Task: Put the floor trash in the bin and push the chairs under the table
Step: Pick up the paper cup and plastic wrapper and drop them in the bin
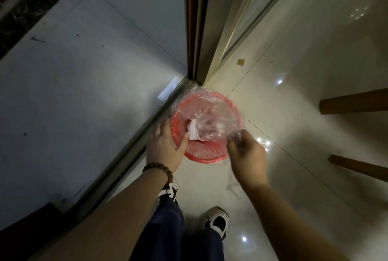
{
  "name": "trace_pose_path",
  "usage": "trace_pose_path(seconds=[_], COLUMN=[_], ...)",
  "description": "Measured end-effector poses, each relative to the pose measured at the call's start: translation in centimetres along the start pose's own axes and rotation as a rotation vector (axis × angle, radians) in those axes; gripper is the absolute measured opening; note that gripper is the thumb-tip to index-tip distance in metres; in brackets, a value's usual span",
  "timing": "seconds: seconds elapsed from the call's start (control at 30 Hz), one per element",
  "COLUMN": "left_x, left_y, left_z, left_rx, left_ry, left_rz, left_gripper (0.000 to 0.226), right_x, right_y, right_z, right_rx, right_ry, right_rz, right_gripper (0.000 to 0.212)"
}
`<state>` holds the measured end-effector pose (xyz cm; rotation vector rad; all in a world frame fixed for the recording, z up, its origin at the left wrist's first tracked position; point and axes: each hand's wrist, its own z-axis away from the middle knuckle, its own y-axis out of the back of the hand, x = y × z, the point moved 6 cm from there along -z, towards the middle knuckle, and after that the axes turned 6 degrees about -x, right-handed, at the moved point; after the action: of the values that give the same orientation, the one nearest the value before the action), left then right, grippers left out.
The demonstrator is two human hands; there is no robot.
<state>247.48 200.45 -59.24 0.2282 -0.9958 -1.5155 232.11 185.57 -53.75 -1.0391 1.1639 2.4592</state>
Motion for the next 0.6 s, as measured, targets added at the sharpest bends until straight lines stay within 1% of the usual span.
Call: trace_pose_path(seconds=[0.07, 0.13, 0.23, 0.3, 0.37, 0.47, 0.53, 0.6], left_x=[-0.7, -1.2, -1.8, -2.2, -2.7, -3.5, -4.1, -4.7], left_y=[0.7, 1.1, 1.1, 0.6, 0.1, -0.7, -1.1, -1.4], left_z=[0.2, 0.3, 0.1, -0.4, -0.9, -1.8, -2.3, -2.7], left_rx=[0.001, 0.007, 0.024, 0.025, 0.028, 0.054, 0.058, 0.064], left_ry=[0.022, 0.019, -0.010, -0.029, -0.038, -0.072, -0.085, -0.099], left_rz=[0.036, 0.071, 0.095, 0.097, 0.105, 0.113, 0.116, 0.114], left_gripper=[0.075, 0.072, 0.070, 0.069, 0.069, 0.070, 0.071, 0.071], right_x=[-1.6, -2.2, -0.9, 1.0, 2.9, 5.2, 6.4, 7.1], right_y=[-1.8, -3.4, -5.8, -7.6, -9.7, -12.9, -14.9, -16.6], right_z=[-0.4, -1.6, -4.2, -6.0, -7.4, -9.4, -10.7, -11.6], right_rx=[-0.088, -0.116, -0.081, -0.070, -0.116, -0.209, -0.280, -0.314], right_ry=[0.059, 0.104, 0.133, 0.148, 0.176, 0.223, 0.217, 0.247], right_rz=[-0.067, -0.058, 0.113, 0.256, 0.373, 0.481, 0.581, 0.734], right_gripper=[0.008, 0.011, 0.016, 0.009, 0.017, 0.029, 0.043, 0.058])
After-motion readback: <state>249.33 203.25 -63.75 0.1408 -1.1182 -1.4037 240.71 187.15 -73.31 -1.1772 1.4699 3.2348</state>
